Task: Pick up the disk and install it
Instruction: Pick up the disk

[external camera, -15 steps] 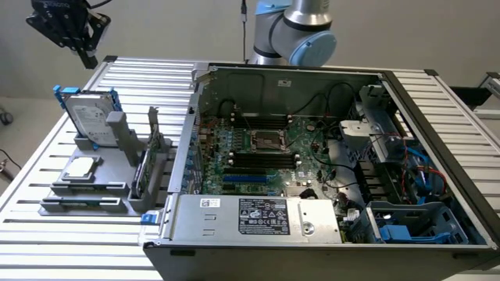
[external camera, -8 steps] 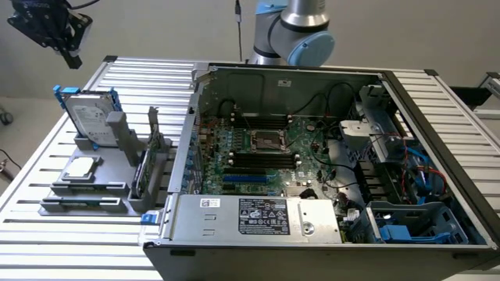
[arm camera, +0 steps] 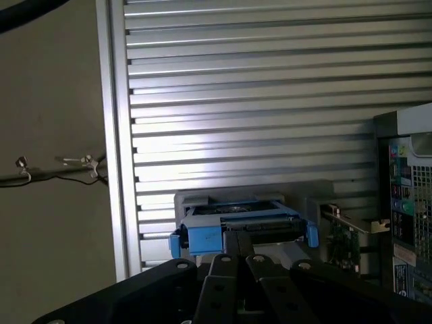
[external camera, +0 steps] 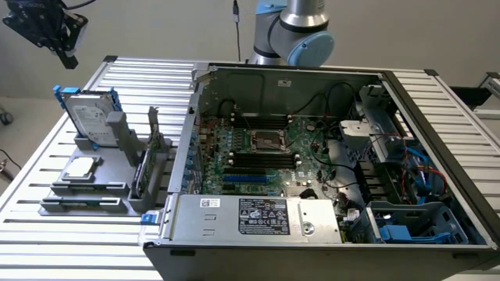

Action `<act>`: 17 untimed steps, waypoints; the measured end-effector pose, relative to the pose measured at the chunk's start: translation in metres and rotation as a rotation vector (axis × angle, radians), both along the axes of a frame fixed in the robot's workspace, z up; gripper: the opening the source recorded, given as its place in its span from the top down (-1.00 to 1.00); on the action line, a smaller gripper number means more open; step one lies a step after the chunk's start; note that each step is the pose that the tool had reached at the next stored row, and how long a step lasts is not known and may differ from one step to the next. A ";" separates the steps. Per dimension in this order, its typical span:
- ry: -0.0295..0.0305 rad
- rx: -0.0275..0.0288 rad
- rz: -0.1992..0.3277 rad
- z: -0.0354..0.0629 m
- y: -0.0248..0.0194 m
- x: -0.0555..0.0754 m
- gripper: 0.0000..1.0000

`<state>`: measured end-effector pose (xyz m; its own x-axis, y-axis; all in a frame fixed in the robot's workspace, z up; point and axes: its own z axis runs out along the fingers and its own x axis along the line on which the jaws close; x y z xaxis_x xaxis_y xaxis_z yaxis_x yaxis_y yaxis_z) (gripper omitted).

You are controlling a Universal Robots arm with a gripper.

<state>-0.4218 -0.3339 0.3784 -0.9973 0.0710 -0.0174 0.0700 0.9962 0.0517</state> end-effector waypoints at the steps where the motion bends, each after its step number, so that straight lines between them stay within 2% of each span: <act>1: 0.0000 0.0000 0.000 0.0000 0.0000 0.000 0.79; 11: 0.0001 -0.0004 0.012 -0.0003 0.0000 -0.001 0.79; 14: 0.0021 -0.0099 0.050 -0.0003 0.0000 -0.002 0.79; 17: 0.0035 -0.0250 0.089 -0.0004 0.0000 -0.002 0.79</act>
<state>-0.4238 -0.3339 0.3779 -0.9997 -0.0187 -0.0145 -0.0191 0.9995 0.0267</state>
